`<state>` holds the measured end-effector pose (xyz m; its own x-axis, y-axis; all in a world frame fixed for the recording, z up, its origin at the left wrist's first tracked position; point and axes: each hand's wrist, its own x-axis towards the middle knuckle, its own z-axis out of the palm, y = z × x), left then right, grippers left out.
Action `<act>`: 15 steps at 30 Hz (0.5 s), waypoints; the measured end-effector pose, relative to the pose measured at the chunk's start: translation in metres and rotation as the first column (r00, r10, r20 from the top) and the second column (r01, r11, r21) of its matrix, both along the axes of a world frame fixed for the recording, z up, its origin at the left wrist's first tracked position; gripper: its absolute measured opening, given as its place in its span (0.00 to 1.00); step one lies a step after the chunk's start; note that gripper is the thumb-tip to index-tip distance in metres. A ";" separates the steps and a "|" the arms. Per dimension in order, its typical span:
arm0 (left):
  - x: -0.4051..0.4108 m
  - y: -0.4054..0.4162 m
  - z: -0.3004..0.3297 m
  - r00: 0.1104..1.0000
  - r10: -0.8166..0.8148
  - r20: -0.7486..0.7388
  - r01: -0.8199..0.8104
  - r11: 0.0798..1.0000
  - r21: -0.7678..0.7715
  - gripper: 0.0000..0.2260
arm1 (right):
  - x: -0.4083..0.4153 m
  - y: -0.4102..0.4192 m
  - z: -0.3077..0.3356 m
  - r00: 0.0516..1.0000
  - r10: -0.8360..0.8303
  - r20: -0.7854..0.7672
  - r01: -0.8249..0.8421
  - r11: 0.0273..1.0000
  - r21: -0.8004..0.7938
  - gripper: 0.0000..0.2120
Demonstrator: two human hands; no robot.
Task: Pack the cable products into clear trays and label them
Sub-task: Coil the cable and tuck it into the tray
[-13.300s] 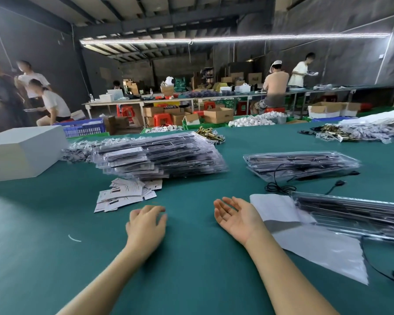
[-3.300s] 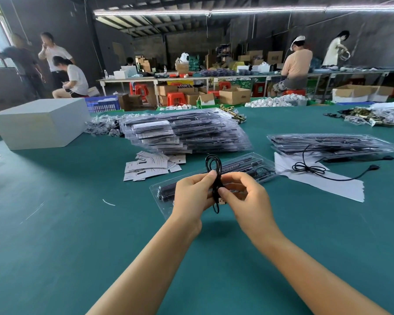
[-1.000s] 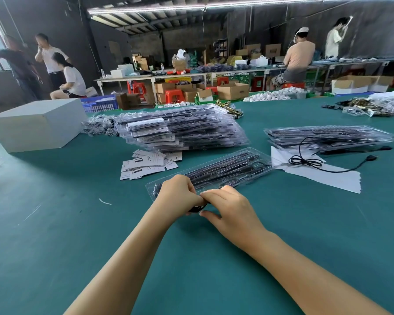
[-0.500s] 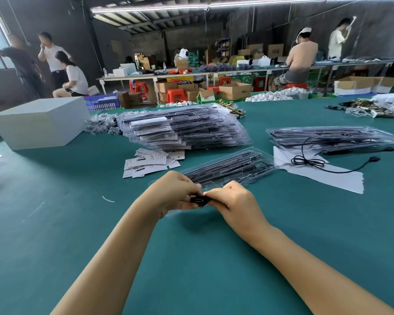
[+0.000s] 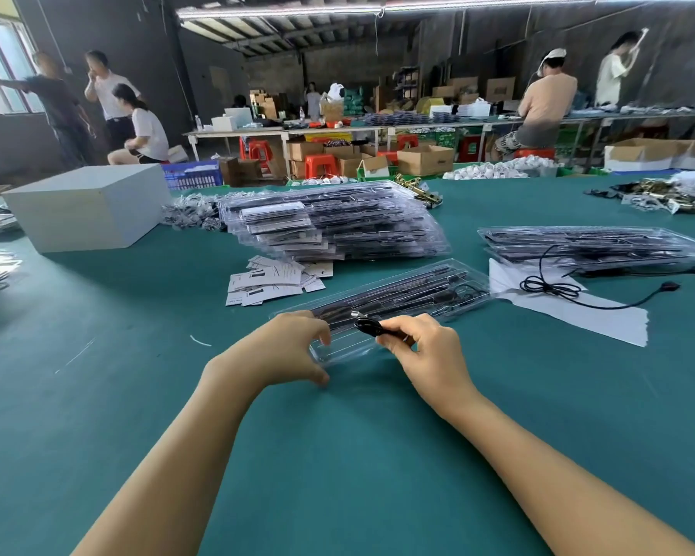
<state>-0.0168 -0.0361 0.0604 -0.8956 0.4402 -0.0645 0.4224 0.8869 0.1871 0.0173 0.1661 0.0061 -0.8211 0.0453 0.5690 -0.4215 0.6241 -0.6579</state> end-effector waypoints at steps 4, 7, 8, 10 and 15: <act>0.009 -0.014 -0.026 0.983 -0.037 -0.182 0.062 0.989 0.133 0.13 | -0.002 0.000 0.000 1.000 -0.002 -0.004 0.002 1.000 0.013 0.09; 0.015 -0.019 -0.038 0.970 0.001 -0.243 0.051 0.977 0.208 0.13 | -0.001 0.001 0.000 1.000 0.002 -0.010 -0.001 1.000 0.019 0.09; 0.015 -0.019 -0.038 0.966 0.009 -0.258 0.048 0.976 0.212 0.13 | -0.001 0.001 0.000 1.000 0.003 -0.010 -0.002 1.000 0.022 0.09; 0.014 -0.018 -0.037 0.960 -0.018 -0.280 0.063 0.987 0.151 0.12 | 0.001 0.001 0.000 1.000 0.006 -0.008 -0.006 1.000 0.030 0.09; 0.010 -0.020 -0.028 0.939 -0.195 -0.283 0.184 0.981 -0.067 0.14 | 0.003 0.002 0.002 1.000 0.014 0.013 -0.014 1.000 0.025 0.09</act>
<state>-0.0065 -0.0561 0.0326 -0.7789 0.6059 0.1621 0.6141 0.7893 0.0006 0.0204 0.1676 0.0084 -0.8289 0.0193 0.5590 -0.4219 0.6347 -0.6475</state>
